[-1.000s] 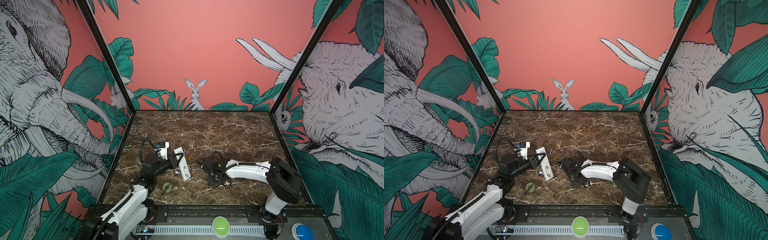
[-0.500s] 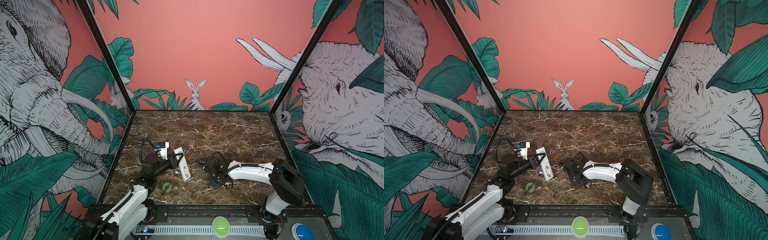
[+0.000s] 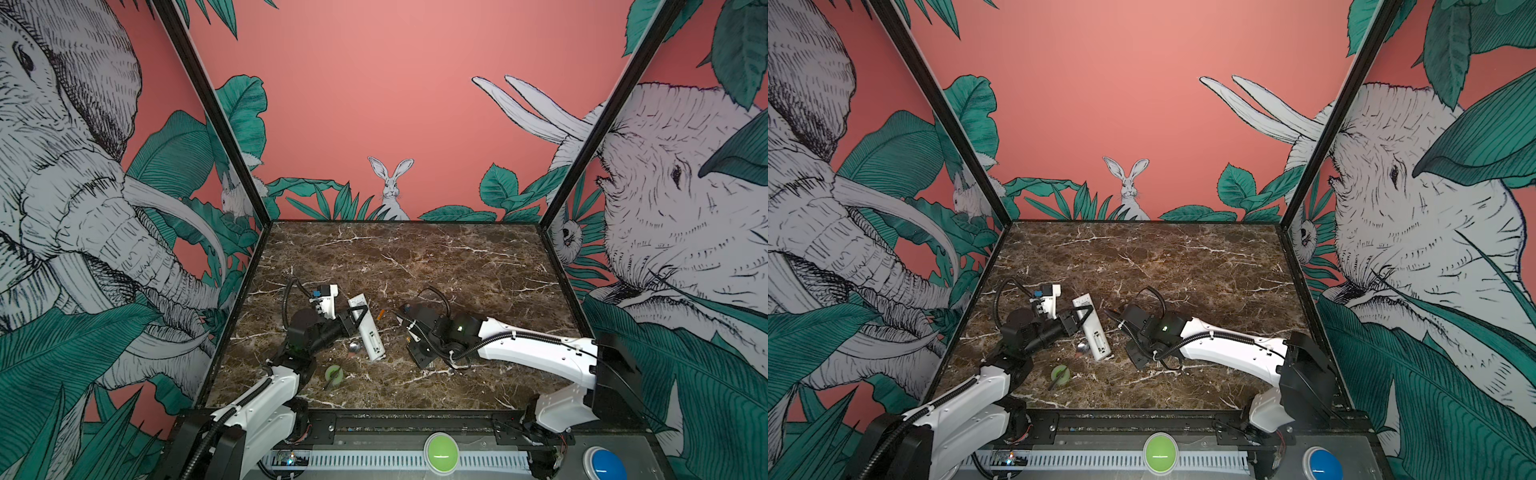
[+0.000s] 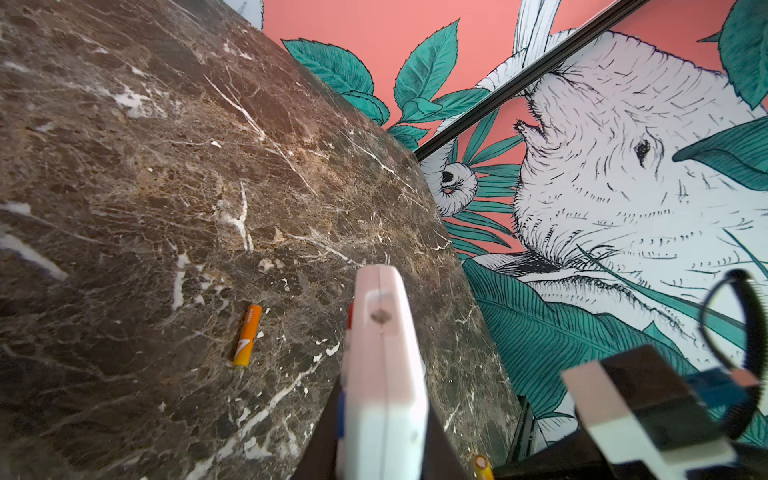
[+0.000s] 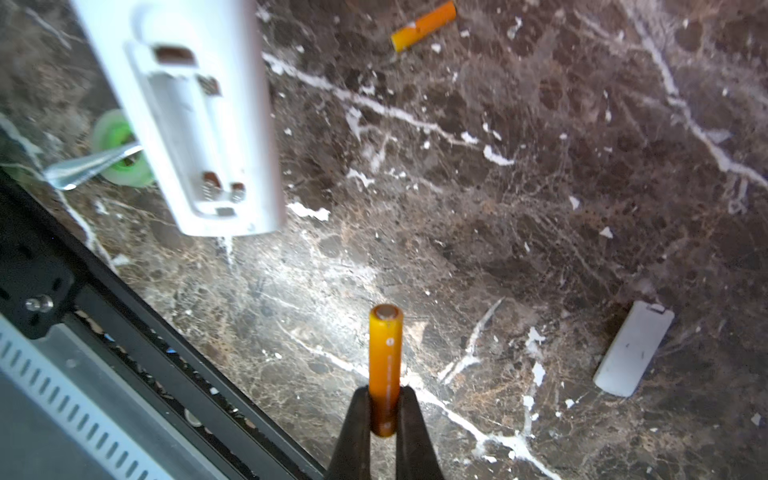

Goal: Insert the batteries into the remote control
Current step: 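Carry the battery to the remote's open compartment held by the left gripper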

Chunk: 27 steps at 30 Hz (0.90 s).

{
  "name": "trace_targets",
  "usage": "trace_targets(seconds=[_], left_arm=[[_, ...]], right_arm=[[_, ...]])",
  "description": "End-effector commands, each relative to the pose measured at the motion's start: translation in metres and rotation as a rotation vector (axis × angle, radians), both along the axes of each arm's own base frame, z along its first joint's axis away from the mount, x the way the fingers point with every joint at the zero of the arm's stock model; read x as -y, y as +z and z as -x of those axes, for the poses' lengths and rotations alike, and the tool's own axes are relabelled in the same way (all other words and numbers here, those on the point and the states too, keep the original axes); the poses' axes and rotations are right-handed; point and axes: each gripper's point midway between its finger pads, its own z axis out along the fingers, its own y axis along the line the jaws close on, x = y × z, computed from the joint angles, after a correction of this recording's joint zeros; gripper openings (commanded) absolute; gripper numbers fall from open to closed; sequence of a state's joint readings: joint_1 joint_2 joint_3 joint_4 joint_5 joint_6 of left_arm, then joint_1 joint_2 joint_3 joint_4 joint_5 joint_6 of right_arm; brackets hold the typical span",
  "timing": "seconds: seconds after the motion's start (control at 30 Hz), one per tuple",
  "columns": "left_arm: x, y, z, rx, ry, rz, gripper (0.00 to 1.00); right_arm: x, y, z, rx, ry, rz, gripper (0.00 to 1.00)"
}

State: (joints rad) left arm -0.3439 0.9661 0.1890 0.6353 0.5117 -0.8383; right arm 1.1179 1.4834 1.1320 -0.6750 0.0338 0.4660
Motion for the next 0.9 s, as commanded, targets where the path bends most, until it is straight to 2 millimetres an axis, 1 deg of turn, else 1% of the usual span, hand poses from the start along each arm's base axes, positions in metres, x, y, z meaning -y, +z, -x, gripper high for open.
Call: trace_targets(seconds=[0.0, 0.13, 0.23, 0.3, 0.33, 0.5, 0.53, 0.57, 0.6, 0.73, 0.87], left_arm=[[0.005, 0.018, -0.003, 0.052, 0.013, 0.073, 0.00], [0.016, 0.023, -0.004, 0.061, -0.007, 0.094, 0.00], [0.023, 0.028, -0.005, 0.055, -0.019, 0.134, 0.00], [0.025, 0.032, -0.008, 0.047, -0.023, 0.170, 0.00], [0.027, 0.032, -0.009, 0.038, -0.026, 0.181, 0.00], [0.031, 0.027, -0.013, 0.005, -0.024, 0.208, 0.00], [0.030, 0.026, -0.013, -0.003, -0.019, 0.212, 0.00], [0.030, 0.025, -0.013, -0.008, -0.015, 0.215, 0.00], [0.030, 0.024, -0.013, -0.013, -0.014, 0.216, 0.00], [0.029, 0.025, -0.014, -0.014, -0.008, 0.214, 0.00], [0.029, 0.026, -0.014, -0.013, -0.007, 0.213, 0.00]], right_arm=[[-0.002, 0.019, 0.006, 0.008, 0.054, 0.004, 0.00], [-0.017, 0.038, 0.005, 0.017, 0.092, -0.052, 0.00], [-0.030, 0.046, 0.007, 0.002, 0.121, -0.089, 0.00], [-0.031, 0.043, 0.008, -0.010, 0.133, -0.075, 0.00], [-0.035, 0.049, 0.006, -0.004, 0.136, -0.081, 0.00], [-0.037, 0.042, 0.003, -0.024, 0.142, -0.019, 0.00], [-0.036, 0.043, 0.004, -0.025, 0.140, -0.013, 0.00], [-0.037, 0.034, 0.003, -0.039, 0.136, 0.014, 0.00], [-0.037, 0.031, 0.002, -0.046, 0.133, 0.024, 0.00], [-0.041, 0.024, 0.004, -0.071, 0.135, 0.033, 0.00], [-0.041, 0.018, 0.002, -0.075, 0.123, 0.054, 0.00]])
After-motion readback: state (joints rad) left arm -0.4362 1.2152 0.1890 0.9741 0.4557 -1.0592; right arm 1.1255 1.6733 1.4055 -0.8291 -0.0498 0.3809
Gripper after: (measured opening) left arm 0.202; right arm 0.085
